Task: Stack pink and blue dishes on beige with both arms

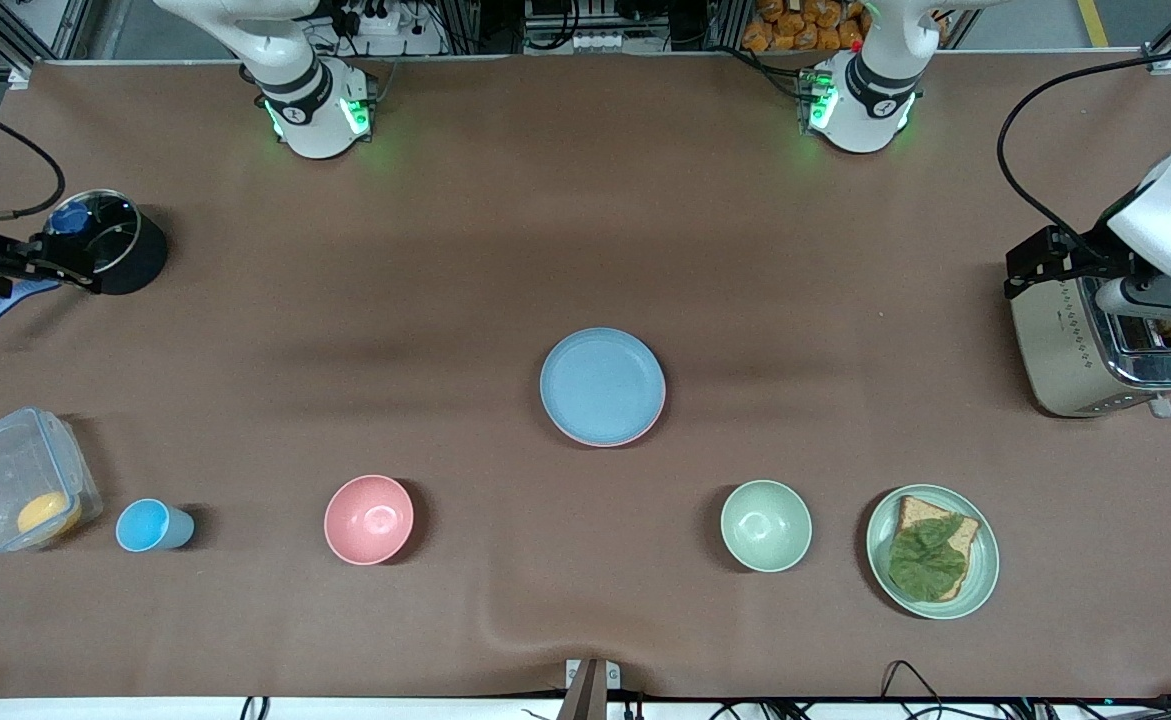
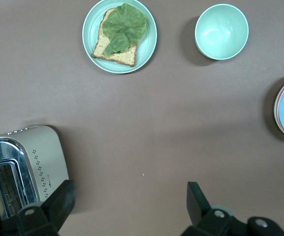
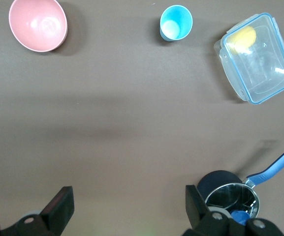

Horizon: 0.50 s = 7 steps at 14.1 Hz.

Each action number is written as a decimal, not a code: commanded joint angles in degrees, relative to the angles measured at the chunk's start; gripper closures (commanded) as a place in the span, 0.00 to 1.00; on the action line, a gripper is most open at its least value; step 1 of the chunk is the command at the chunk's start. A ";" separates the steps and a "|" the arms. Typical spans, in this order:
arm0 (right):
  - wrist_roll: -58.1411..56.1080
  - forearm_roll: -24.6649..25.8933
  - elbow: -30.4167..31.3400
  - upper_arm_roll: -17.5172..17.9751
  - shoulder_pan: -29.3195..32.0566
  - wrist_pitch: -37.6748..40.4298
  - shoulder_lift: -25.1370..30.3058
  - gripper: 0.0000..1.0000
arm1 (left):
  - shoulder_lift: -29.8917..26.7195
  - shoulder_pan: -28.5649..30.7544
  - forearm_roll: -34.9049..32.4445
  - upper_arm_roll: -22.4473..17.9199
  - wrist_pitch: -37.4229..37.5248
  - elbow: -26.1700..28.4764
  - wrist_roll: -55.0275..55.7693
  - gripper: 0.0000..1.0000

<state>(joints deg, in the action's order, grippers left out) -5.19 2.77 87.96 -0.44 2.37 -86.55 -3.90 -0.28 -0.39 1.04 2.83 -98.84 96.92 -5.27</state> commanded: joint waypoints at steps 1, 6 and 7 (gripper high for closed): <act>2.19 -2.06 -0.51 1.58 1.93 2.26 0.56 0.00 | 1.68 0.83 1.68 0.78 1.28 -3.05 0.25 0.00; 6.33 -2.95 -0.86 1.23 1.23 2.44 0.12 0.00 | 2.03 0.22 1.94 0.95 2.15 -3.31 0.34 0.00; 6.16 -2.95 -0.95 1.06 1.49 2.44 -0.05 0.00 | 2.03 0.39 2.03 0.95 2.33 -3.32 0.34 0.00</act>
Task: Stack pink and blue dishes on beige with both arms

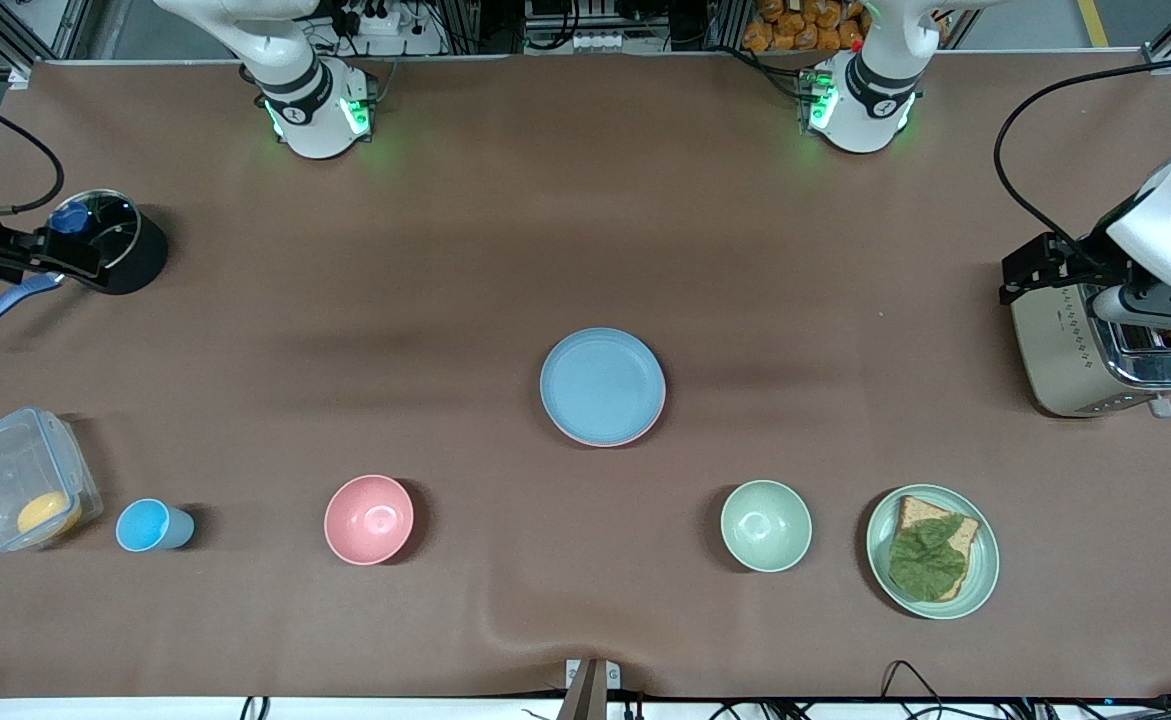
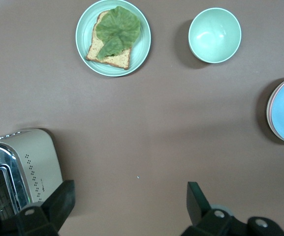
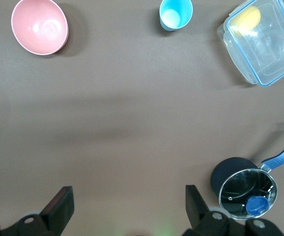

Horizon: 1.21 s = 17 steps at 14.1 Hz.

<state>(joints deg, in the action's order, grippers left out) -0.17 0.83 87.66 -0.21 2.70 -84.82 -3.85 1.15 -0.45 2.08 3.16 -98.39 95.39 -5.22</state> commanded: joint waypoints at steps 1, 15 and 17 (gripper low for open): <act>1.23 -1.10 -0.65 0.83 1.34 0.63 -0.19 0.00 | 0.61 0.36 1.00 0.61 2.14 -1.79 0.30 0.00; 1.31 -0.92 -1.27 1.35 -0.06 0.71 -0.11 0.00 | 0.61 0.89 0.91 0.61 3.99 -1.62 0.39 0.00; 1.23 -0.92 -1.18 1.27 -0.06 0.71 -0.11 0.00 | 0.61 0.89 0.91 0.61 4.08 -1.62 0.39 0.00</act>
